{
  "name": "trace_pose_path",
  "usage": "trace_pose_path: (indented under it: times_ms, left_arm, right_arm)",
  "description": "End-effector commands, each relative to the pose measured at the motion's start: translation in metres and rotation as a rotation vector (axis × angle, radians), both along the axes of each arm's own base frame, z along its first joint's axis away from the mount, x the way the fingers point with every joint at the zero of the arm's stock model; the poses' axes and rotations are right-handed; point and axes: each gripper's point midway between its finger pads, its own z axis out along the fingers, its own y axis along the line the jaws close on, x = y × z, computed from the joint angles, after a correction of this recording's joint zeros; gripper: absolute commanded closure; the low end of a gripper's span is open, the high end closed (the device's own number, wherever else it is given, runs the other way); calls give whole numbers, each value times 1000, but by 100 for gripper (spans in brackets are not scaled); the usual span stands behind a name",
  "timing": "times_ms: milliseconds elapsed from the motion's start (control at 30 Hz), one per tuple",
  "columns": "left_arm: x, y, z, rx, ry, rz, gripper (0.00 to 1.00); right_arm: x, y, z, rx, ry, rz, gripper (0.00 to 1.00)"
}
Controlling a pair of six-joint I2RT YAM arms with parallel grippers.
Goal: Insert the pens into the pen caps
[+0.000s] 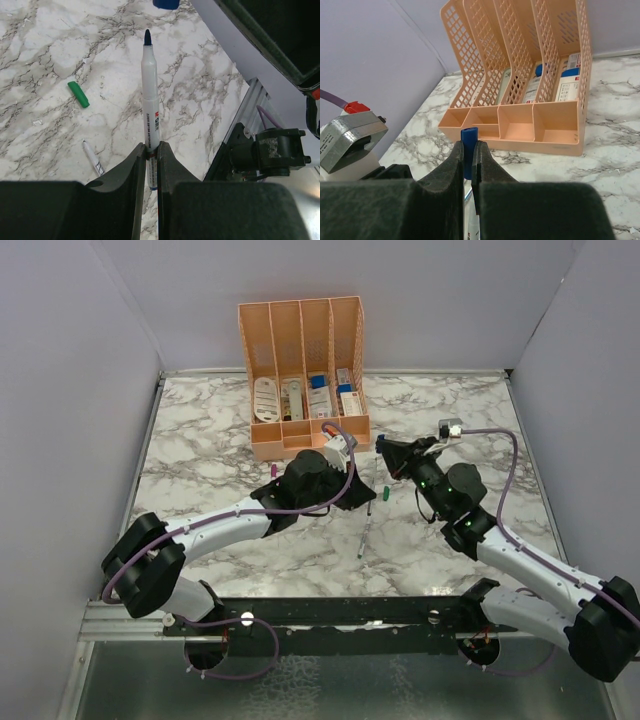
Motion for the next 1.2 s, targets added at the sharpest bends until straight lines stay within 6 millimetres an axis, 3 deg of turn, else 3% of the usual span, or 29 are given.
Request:
trace_pose_path:
  times_ms: [0, 667, 1167]
  left_arm:
    - [3, -4, 35, -64, -83, -3, 100]
    - [5, -2, 37, -65, -92, 9, 100]
    - [6, -2, 35, -61, -90, 20, 100]
  right_arm:
    - [0, 3, -10, -12, 27, 15, 99]
    - [-4, 7, -20, -32, 52, 50, 99]
    - [-5, 10, -16, -32, 53, 64, 99]
